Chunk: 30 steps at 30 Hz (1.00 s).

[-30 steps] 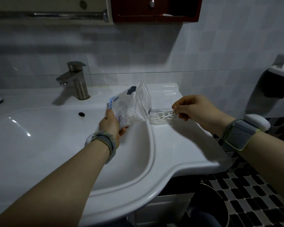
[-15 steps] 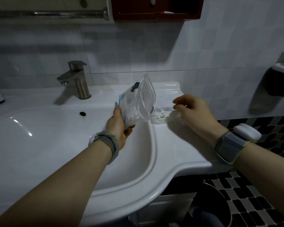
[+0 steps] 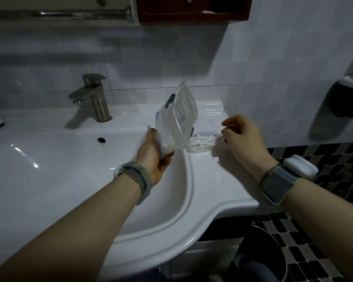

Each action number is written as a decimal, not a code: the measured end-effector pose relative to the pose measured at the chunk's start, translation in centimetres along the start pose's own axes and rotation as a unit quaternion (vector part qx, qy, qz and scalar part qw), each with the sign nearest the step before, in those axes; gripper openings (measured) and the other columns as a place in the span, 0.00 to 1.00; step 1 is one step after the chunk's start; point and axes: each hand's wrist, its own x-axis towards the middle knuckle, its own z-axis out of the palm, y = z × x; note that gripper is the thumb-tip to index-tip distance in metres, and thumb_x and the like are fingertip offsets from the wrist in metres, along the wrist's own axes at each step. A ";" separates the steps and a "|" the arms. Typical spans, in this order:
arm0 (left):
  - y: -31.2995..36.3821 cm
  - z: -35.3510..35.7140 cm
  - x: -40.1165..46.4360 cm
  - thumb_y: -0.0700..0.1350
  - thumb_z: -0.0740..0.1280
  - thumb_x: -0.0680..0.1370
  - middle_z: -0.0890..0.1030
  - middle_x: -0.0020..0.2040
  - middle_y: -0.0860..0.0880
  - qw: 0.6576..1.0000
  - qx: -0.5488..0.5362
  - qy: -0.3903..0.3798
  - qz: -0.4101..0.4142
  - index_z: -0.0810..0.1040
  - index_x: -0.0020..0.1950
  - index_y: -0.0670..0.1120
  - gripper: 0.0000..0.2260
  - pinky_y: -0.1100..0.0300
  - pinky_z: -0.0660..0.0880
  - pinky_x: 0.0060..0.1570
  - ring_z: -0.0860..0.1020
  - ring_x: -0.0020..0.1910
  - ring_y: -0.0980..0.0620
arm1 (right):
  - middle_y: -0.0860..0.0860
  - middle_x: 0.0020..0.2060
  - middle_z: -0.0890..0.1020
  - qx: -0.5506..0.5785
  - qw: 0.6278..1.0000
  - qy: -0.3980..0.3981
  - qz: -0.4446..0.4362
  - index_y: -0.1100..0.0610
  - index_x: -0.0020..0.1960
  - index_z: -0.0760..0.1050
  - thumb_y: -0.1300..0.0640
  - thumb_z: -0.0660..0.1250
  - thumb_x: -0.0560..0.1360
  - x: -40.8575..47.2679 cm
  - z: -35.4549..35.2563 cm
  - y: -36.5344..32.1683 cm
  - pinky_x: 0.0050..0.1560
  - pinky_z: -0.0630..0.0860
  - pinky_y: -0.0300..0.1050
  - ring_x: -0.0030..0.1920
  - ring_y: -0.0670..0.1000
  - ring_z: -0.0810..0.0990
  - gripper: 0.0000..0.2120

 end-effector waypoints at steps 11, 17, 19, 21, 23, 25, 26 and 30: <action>-0.4 0.6 0.0 0.59 0.57 0.82 0.81 0.63 0.41 0.997 -0.025 -0.063 -0.022 0.78 0.58 0.50 0.17 0.69 0.70 0.21 0.75 0.24 0.57 | 0.54 0.36 0.81 0.123 0.989 0.040 0.066 0.58 0.47 0.77 0.67 0.68 0.71 0.0 -0.2 -0.6 0.31 0.71 0.36 0.31 0.48 0.77 0.07; -0.7 0.5 0.3 0.60 0.56 0.82 0.79 0.65 0.39 0.995 -0.041 -0.082 -0.029 0.78 0.60 0.49 0.19 0.69 0.69 0.20 0.74 0.22 0.57 | 0.56 0.36 0.80 0.178 0.981 0.061 0.053 0.62 0.50 0.75 0.70 0.67 0.73 -0.1 -0.4 -1.3 0.29 0.74 0.36 0.28 0.46 0.77 0.07; -0.7 0.5 0.2 0.60 0.56 0.82 0.78 0.65 0.39 0.995 -0.044 -0.084 -0.031 0.77 0.58 0.48 0.18 0.69 0.69 0.19 0.74 0.22 0.57 | 0.57 0.36 0.80 0.175 0.981 0.064 0.045 0.63 0.50 0.75 0.70 0.67 0.73 0.0 -0.4 -1.3 0.30 0.75 0.36 0.29 0.47 0.78 0.07; -0.6 0.6 0.2 0.59 0.56 0.82 0.78 0.66 0.39 0.995 -0.043 -0.084 -0.029 0.77 0.57 0.49 0.18 0.69 0.68 0.19 0.74 0.22 0.57 | 0.57 0.36 0.80 0.171 0.982 0.070 0.036 0.63 0.50 0.75 0.69 0.67 0.73 0.1 -0.3 -1.1 0.30 0.75 0.37 0.30 0.48 0.79 0.07; -0.6 0.7 0.2 0.59 0.56 0.83 0.78 0.66 0.39 0.995 -0.042 -0.084 -0.028 0.77 0.56 0.49 0.17 0.70 0.68 0.19 0.74 0.22 0.57 | 0.57 0.36 0.80 0.164 0.983 0.074 0.033 0.61 0.49 0.75 0.69 0.67 0.73 0.1 -0.3 -1.0 0.30 0.75 0.38 0.30 0.49 0.79 0.07; -0.6 0.8 0.1 0.59 0.56 0.83 0.78 0.66 0.39 0.995 -0.043 -0.085 -0.030 0.77 0.55 0.50 0.17 0.70 0.67 0.18 0.74 0.21 0.57 | 0.55 0.36 0.80 0.151 0.985 0.070 0.038 0.59 0.47 0.75 0.68 0.67 0.73 0.2 -0.1 -0.8 0.31 0.75 0.39 0.30 0.48 0.79 0.07; -0.6 0.8 0.1 0.59 0.55 0.83 0.78 0.66 0.39 0.995 -0.043 -0.086 -0.031 0.77 0.55 0.49 0.17 0.70 0.67 0.18 0.74 0.21 0.57 | 0.55 0.36 0.80 0.146 0.986 0.065 0.039 0.58 0.47 0.75 0.68 0.67 0.73 0.2 -0.1 -0.7 0.31 0.75 0.39 0.30 0.47 0.79 0.07; -0.6 0.7 0.1 0.59 0.55 0.83 0.78 0.66 0.40 0.995 -0.043 -0.087 -0.030 0.77 0.57 0.49 0.17 0.70 0.68 0.18 0.74 0.22 0.57 | 0.58 0.42 0.84 0.107 0.992 0.045 0.044 0.56 0.45 0.77 0.65 0.68 0.72 0.3 -0.1 -0.2 0.33 0.74 0.37 0.33 0.48 0.80 0.06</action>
